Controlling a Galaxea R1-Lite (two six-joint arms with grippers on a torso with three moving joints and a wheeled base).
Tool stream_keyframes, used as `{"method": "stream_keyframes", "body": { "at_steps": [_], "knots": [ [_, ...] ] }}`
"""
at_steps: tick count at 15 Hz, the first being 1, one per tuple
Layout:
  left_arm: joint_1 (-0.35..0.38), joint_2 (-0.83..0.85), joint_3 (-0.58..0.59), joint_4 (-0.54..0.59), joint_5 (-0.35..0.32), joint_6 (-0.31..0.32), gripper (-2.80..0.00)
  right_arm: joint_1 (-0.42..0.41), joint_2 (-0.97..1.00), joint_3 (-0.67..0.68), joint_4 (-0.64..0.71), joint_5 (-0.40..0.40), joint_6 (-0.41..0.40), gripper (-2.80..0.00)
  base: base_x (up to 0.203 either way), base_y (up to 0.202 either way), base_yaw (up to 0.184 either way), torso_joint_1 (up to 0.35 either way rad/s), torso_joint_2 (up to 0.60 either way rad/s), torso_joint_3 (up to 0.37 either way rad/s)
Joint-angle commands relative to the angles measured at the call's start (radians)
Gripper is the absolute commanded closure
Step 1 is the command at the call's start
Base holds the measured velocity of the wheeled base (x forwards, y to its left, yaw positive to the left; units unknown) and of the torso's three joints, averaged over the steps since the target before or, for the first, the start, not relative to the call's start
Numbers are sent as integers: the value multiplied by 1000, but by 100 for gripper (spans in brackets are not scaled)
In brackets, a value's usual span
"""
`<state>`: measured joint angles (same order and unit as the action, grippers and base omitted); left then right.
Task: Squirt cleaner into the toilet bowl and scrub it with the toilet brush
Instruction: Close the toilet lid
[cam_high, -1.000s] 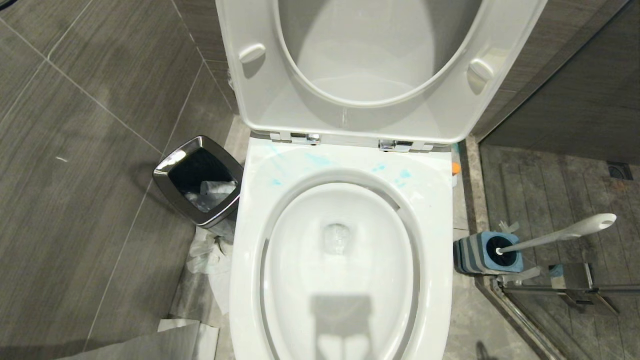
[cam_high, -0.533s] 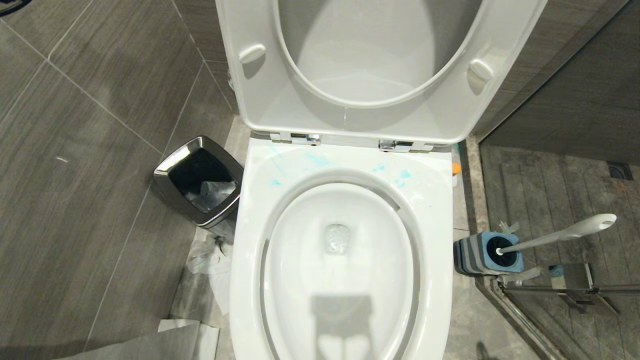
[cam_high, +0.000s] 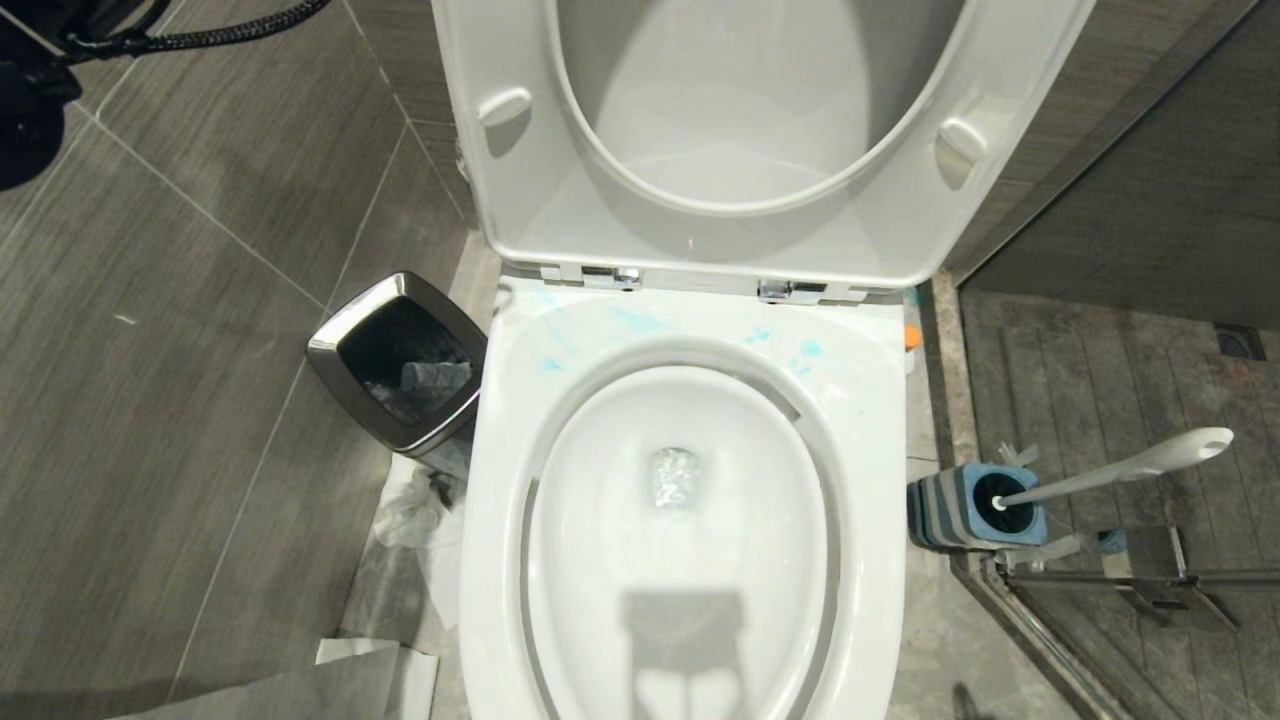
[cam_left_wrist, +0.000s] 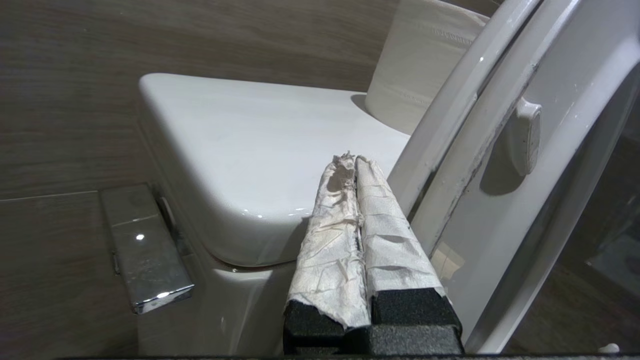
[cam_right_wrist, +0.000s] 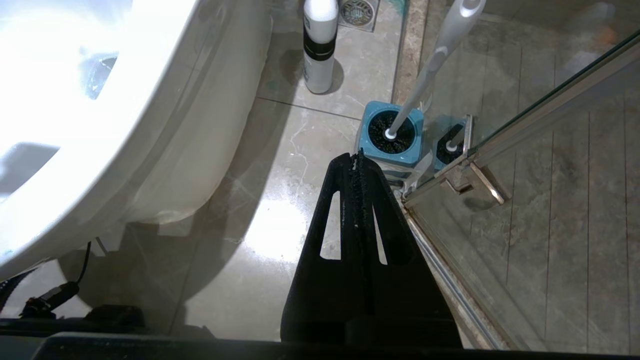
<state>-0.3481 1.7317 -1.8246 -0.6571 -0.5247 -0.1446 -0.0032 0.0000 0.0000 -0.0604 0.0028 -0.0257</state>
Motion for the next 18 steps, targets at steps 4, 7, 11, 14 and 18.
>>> {"method": "stream_keyframes", "body": {
  "at_steps": [4,7,11,14,18],
  "knots": [
    [-4,9,30,-4,0,35,0,0,2,25,-1,0,0,0,0,0,0,0,0,0],
    [-6,23,24,-6,61,36,0,1,1,25,-1,0,0,0,0,0,0,0,0,0],
    [-26,34,24,-6,91,36,0,0,2,25,-1,0,0,0,0,0,0,0,0,0],
    [-43,32,30,-3,70,25,0,0,2,25,-1,0,0,0,0,0,0,0,0,0],
    [-49,0,102,-1,21,6,0,0,1,25,-1,0,0,0,0,0,0,0,0,0]
  ]
}}
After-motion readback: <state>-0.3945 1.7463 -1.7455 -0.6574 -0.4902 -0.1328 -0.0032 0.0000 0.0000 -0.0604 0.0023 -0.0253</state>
